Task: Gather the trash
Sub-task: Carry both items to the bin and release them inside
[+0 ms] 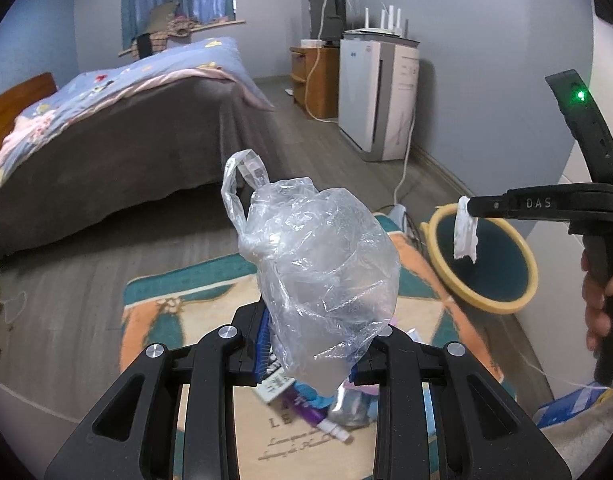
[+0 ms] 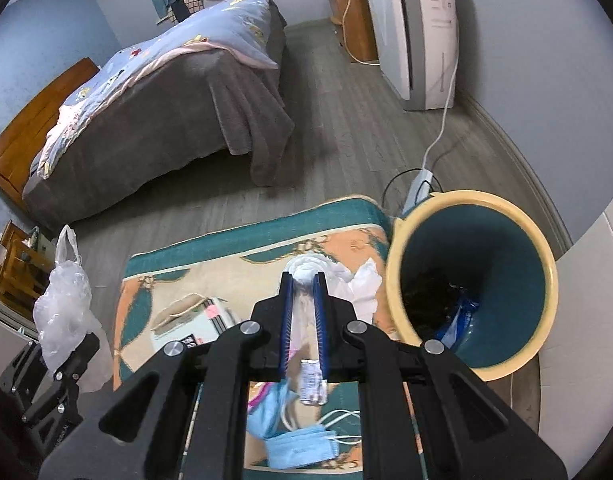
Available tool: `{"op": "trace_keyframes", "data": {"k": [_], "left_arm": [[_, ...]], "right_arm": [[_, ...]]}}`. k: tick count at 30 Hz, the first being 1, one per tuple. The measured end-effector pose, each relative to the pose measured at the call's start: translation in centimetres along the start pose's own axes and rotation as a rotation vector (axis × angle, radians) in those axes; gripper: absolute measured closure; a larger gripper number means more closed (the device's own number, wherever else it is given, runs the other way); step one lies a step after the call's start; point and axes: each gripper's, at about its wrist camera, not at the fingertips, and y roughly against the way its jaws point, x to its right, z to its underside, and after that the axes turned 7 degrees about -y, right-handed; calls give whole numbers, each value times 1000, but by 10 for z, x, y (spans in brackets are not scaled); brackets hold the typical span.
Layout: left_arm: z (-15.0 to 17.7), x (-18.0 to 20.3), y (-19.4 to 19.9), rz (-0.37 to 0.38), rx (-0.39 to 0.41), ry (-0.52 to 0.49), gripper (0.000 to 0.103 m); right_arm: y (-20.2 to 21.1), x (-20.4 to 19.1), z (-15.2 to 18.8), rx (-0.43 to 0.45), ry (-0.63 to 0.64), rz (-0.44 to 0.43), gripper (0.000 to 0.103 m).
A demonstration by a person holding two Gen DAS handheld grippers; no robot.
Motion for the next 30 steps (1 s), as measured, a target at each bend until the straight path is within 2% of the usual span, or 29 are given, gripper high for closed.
{"op": "trace_keyframes", "data": {"k": [6, 14, 24, 30], "left_arm": [[-2, 14, -16, 39, -41, 0, 73], [-4, 49, -37, 47, -84, -80, 73], [-4, 102, -52, 74, -78, -226, 73], [-2, 118, -55, 100, -77, -256, 73]], "right_arm": [[8, 27, -2, 6, -26, 16, 93], [18, 67, -3, 20, -83, 17, 93], [21, 112, -14, 42, -86, 63, 93], [12, 127, -17, 26, -94, 66, 93]]}}
